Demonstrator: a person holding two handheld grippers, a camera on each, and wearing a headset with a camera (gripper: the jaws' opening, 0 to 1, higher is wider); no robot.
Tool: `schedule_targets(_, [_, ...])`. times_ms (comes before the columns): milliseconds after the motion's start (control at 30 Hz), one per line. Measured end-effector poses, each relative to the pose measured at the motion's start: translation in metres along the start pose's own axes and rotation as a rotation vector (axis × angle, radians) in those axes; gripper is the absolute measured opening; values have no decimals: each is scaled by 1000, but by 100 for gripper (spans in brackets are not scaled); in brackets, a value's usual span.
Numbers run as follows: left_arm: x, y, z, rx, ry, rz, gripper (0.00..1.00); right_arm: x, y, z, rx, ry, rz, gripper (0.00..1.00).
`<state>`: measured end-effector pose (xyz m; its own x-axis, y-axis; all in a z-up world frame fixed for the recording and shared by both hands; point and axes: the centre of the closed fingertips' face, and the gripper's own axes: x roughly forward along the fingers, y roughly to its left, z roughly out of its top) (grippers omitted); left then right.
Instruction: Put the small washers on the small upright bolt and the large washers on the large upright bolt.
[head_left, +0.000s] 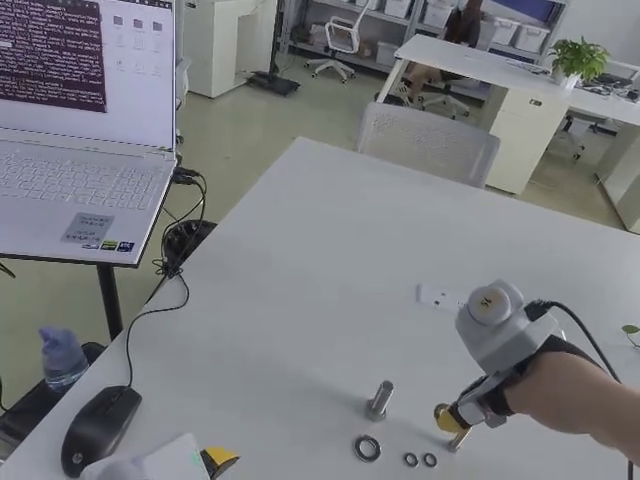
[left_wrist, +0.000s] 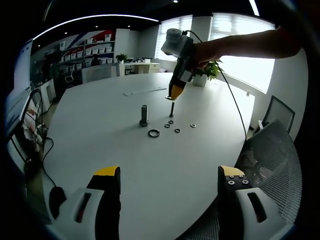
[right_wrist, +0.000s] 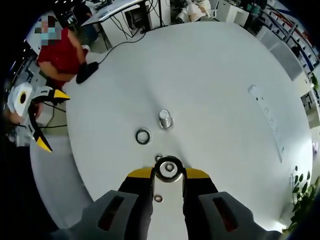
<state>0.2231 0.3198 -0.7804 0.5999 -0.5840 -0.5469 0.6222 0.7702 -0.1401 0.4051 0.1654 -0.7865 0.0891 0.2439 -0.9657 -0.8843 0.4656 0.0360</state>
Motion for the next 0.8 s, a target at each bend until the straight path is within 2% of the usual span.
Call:
schedule_targets(200, [2,-2,0,-3,-3,-3,80,3,-2,8,-17,2,7,21])
schedule_targets(533, [5,1,-5,-2,2,9,81,6,-2,27,-48,-7,11,21])
schedule_targets(800, [6,1,-6,-5,-7,5,86,10,0,42,-80,-13,13,21])
